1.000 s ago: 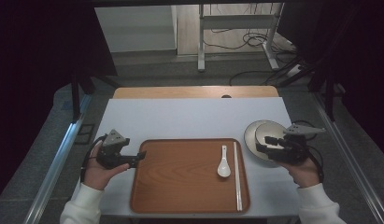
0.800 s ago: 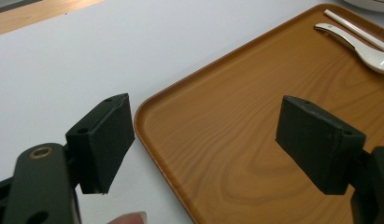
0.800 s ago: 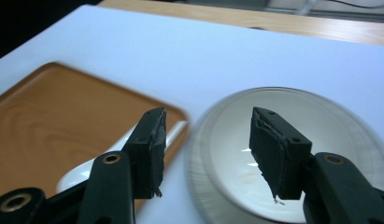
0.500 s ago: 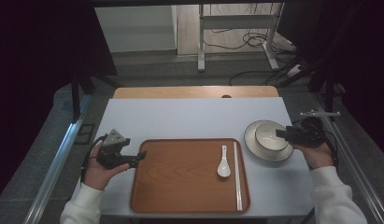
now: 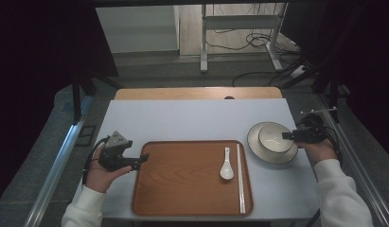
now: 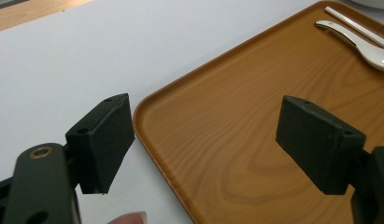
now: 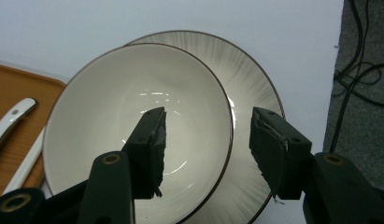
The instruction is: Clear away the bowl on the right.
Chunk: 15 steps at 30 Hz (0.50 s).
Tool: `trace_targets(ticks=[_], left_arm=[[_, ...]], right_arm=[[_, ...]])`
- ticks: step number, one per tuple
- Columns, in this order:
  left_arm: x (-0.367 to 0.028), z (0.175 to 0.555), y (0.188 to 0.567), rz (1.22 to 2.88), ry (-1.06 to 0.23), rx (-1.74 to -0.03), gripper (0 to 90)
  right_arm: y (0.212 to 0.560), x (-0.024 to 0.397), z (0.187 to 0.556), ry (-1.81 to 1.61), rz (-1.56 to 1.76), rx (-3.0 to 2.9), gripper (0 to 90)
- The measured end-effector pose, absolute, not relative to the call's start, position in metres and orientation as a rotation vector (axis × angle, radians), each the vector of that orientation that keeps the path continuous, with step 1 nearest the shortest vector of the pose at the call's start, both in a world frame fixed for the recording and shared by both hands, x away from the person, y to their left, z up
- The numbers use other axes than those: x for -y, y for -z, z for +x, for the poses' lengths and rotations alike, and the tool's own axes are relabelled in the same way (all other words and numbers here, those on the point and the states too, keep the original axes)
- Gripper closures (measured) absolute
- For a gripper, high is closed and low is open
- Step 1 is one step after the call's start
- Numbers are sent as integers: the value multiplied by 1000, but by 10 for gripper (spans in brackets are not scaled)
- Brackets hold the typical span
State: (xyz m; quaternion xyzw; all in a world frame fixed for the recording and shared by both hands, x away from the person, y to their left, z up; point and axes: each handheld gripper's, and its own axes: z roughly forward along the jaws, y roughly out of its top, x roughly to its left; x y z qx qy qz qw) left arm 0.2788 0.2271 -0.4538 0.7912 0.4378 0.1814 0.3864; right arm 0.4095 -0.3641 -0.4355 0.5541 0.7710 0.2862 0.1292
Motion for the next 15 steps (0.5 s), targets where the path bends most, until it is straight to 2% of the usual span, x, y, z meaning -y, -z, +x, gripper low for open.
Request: trace_targets(ticks=[9, 15], left_arm=[[-226, 280, 456, 2020, -455, -1116, 192], [-227, 280, 455, 2015, -457, -1117, 192]], right_arm=[[449, 359, 420, -720, 1680, -2288, 521], [458, 355, 425, -655, 1718, -2310, 674]])
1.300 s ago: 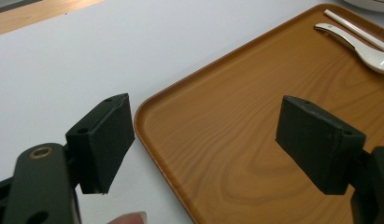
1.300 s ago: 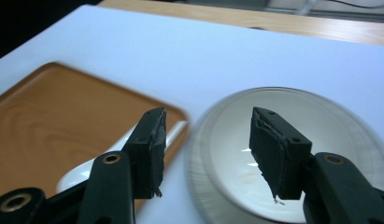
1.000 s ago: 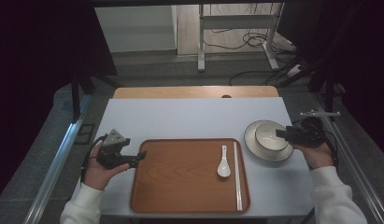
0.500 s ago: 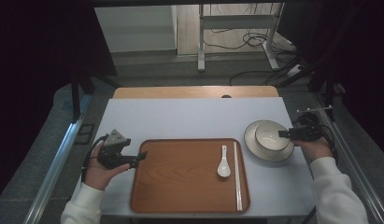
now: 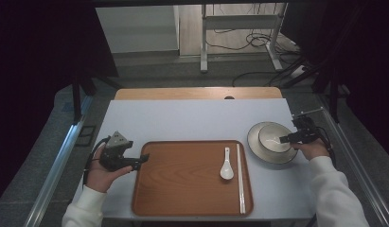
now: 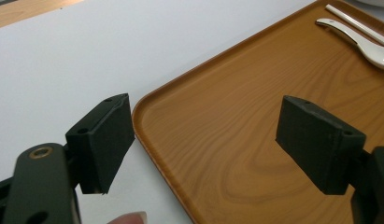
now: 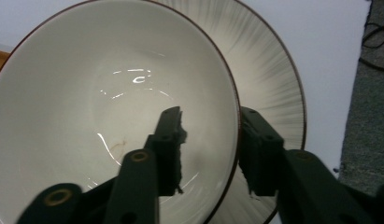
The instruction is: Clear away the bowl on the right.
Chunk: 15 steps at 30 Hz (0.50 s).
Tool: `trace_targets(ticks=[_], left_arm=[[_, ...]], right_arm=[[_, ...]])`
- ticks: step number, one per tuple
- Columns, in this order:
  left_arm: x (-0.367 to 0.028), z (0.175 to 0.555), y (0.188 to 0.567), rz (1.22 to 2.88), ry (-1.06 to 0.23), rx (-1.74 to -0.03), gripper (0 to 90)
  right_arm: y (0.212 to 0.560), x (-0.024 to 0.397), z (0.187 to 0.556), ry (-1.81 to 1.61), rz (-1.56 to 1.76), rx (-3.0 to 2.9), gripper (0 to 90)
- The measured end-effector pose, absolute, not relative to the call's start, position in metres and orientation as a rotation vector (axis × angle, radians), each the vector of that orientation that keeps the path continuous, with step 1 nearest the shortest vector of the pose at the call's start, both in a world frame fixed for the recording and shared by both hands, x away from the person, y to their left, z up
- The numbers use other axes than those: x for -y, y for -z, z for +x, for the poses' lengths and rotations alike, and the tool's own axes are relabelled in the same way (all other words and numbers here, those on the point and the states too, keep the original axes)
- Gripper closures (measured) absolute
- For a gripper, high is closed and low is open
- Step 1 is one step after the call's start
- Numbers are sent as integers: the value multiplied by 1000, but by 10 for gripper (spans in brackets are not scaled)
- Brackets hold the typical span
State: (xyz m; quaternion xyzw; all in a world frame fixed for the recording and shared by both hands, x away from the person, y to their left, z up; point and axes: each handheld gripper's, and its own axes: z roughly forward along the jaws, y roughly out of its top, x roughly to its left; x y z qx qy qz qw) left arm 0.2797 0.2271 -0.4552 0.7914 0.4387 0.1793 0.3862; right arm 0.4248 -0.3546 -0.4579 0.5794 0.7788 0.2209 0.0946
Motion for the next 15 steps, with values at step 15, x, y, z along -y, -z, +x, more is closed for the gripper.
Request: trace_targets(ticks=[15], left_arm=[[-229, 280, 455, 2010, -460, -1121, 193]], right_arm=[[460, 360, 429, -677, 1806, -2282, 841]])
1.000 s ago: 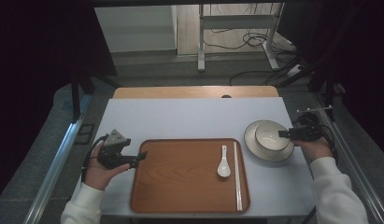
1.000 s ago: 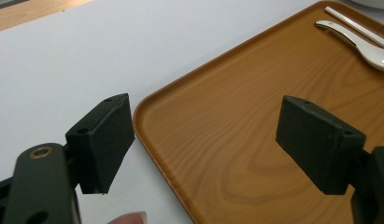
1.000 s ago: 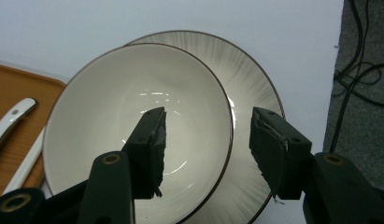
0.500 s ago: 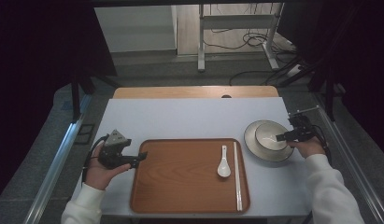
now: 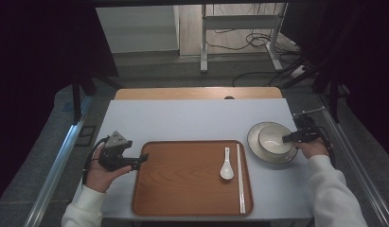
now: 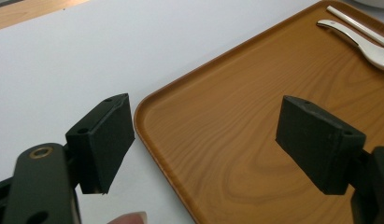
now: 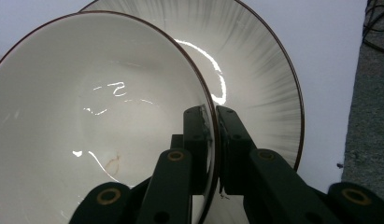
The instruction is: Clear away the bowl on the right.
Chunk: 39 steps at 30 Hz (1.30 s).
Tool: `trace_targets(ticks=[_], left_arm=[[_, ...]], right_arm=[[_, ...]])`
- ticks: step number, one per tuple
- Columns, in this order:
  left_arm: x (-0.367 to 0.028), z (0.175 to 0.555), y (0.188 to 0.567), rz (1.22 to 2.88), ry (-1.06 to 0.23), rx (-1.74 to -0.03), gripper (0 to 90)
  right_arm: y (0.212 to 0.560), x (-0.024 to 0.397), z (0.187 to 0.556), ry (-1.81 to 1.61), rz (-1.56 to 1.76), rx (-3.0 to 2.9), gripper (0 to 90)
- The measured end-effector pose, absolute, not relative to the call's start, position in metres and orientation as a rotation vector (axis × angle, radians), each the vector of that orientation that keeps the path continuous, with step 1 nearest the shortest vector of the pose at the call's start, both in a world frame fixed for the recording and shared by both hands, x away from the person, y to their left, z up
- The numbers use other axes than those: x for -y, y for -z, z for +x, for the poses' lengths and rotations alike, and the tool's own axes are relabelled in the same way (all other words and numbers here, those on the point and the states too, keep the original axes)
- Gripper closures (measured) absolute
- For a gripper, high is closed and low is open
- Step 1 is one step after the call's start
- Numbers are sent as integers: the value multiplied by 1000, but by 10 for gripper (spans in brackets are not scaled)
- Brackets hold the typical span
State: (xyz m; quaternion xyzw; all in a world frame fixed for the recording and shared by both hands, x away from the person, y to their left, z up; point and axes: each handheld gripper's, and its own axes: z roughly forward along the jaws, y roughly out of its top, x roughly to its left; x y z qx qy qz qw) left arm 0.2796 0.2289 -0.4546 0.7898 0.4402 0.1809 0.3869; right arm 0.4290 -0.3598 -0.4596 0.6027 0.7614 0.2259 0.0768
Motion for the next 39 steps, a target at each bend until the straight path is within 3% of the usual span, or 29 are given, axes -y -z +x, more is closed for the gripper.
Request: trace_targets(ticks=[15, 25, 39], left_arm=[[-228, 280, 455, 2013, -460, -1120, 193], [-228, 279, 453, 2010, -465, -1115, 193], [-229, 278, 452, 2006, -464, -1113, 192]], right_arm=[[427, 342, 413, -861, 1626, -2330, 837], [405, 274, 392, -941, 1348, -2516, 837], [421, 188, 381, -906, 1117, -2713, 836]])
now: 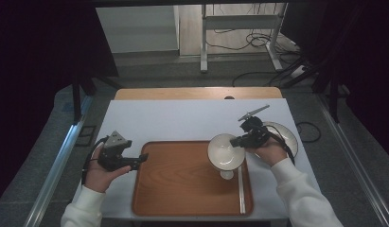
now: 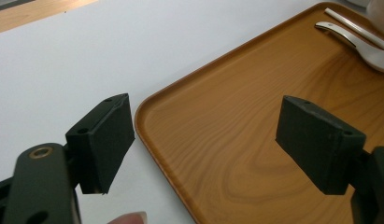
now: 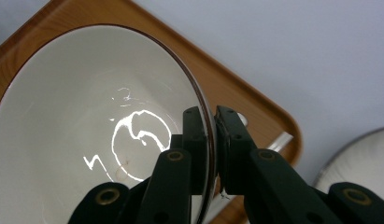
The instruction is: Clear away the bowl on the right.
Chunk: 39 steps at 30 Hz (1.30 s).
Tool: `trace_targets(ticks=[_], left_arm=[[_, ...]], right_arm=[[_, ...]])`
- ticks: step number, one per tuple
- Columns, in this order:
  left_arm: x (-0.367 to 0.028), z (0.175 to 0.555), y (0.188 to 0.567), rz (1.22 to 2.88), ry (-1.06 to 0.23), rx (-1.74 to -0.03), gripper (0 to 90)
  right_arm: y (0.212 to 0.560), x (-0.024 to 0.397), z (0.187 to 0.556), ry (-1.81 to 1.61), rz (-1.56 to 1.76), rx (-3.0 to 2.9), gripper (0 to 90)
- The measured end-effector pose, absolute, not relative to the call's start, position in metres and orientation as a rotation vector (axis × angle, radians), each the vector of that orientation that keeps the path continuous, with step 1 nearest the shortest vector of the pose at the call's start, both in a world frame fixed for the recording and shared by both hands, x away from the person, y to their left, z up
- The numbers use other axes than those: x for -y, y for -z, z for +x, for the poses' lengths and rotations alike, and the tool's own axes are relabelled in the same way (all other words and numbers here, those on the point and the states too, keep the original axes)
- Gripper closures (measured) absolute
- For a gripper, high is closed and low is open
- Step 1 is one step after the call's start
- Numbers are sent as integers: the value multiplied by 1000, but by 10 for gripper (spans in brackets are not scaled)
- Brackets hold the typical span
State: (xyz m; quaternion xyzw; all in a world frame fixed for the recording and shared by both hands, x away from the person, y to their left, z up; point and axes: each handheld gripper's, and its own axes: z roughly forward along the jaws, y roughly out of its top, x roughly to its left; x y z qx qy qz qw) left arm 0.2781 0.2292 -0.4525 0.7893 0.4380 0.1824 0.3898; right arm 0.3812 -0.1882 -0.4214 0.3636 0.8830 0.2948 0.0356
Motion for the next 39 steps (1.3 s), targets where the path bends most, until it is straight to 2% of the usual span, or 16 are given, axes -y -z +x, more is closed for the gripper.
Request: trace_targets(ticks=[16, 39], left_arm=[[-228, 279, 454, 2014, -461, -1112, 192], [-227, 279, 455, 2017, -457, -1111, 192]], right_arm=[[455, 136, 382, -851, 1034, -2850, 836], [479, 125, 384, -793, 1017, -2928, 834]])
